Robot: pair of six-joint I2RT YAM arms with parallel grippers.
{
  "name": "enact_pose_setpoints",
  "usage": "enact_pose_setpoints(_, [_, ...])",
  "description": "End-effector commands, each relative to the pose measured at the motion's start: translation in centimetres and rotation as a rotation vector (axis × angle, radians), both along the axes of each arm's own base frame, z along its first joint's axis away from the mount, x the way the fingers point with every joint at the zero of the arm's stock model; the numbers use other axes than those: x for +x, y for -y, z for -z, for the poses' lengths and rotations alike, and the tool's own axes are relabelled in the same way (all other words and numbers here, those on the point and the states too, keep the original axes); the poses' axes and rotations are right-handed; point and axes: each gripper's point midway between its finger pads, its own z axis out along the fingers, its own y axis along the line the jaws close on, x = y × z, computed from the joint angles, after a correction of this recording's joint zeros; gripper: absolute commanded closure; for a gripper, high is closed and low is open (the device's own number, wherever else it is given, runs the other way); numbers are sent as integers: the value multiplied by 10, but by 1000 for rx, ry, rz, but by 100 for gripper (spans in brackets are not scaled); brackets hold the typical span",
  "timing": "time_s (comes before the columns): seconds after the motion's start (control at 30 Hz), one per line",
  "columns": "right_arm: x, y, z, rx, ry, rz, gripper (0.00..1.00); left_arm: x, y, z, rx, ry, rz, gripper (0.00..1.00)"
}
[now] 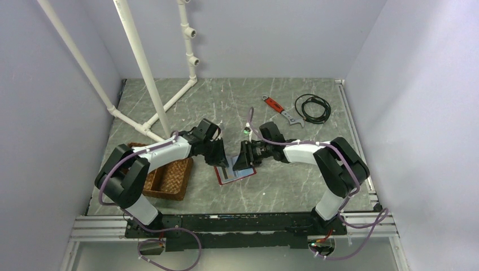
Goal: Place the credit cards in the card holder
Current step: Turn over the card slot in the card holder.
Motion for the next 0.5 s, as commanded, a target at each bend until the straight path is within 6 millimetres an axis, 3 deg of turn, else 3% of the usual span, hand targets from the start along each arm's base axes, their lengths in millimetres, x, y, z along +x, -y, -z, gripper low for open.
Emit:
enact_pose_setpoints(0.0, [35,17,-1,-58,68,112,52,8,-6,7,56,71,87,89])
enact_pose_setpoints(0.13, [43,28,18,-128,56,174,55,9,-12,23,108,90,157,94])
enact_pose_setpoints(0.3, [42,36,24,-158,60,222,60,19,-5,32,124,101,225,94])
enact_pose_setpoints(0.47, [36,40,25,-161,66,218,60,24,-19,28,226,81,194,86])
